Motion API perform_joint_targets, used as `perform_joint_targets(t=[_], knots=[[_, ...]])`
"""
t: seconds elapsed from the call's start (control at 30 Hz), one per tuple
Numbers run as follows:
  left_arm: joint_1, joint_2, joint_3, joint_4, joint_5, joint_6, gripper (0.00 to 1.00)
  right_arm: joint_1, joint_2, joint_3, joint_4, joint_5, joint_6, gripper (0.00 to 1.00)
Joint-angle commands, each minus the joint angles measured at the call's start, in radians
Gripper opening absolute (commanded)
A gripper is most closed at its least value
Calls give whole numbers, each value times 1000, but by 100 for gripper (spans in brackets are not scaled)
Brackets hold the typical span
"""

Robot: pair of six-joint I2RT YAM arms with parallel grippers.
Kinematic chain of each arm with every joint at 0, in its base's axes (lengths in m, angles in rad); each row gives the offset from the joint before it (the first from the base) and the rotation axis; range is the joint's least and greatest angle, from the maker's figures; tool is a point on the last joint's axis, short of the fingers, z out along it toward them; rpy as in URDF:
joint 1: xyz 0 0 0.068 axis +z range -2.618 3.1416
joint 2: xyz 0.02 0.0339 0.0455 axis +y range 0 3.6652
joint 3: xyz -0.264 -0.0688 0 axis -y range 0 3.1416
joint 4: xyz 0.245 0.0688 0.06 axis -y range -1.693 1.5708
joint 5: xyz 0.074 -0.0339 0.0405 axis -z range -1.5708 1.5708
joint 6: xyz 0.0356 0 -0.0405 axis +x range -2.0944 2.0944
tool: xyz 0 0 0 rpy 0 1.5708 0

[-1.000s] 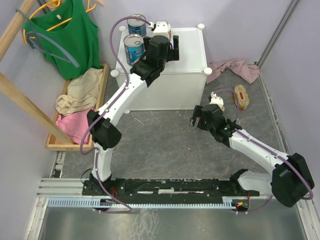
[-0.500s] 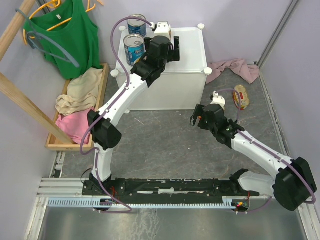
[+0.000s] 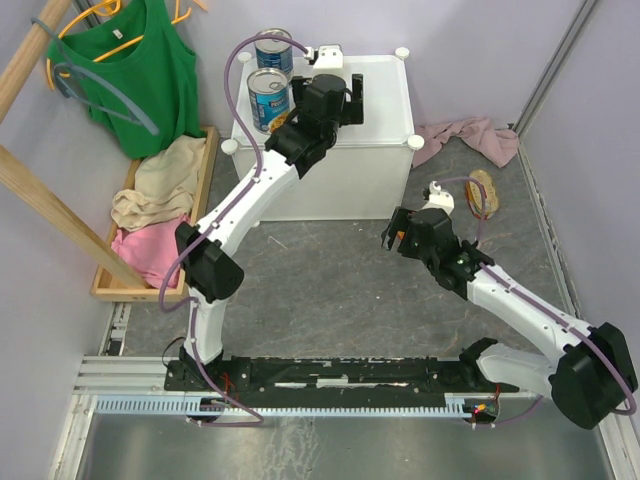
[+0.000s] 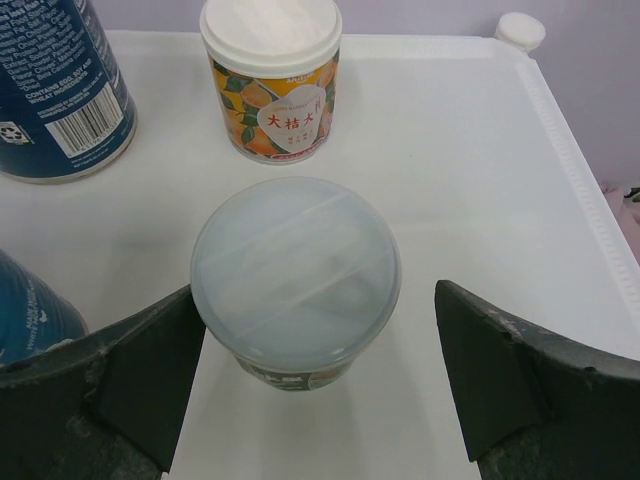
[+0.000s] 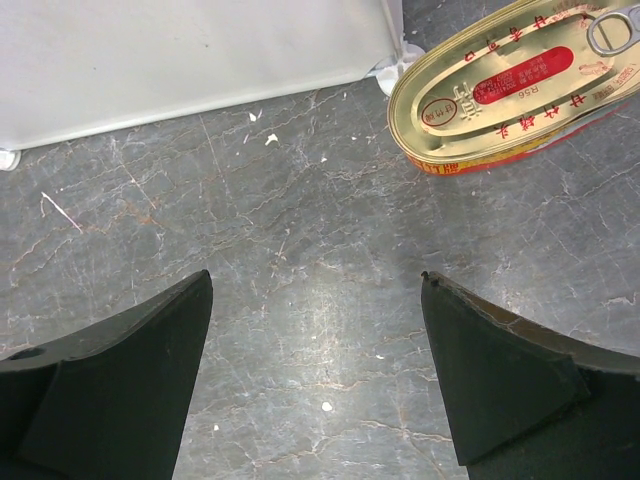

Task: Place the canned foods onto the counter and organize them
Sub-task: Place the canned food on the counter.

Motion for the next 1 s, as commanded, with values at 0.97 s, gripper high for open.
perform_joint_targets(t=[0.97], knots=[[-179,-331,-315,288,-130,174,82,-3,-109,14,-27,-2,-6,92]])
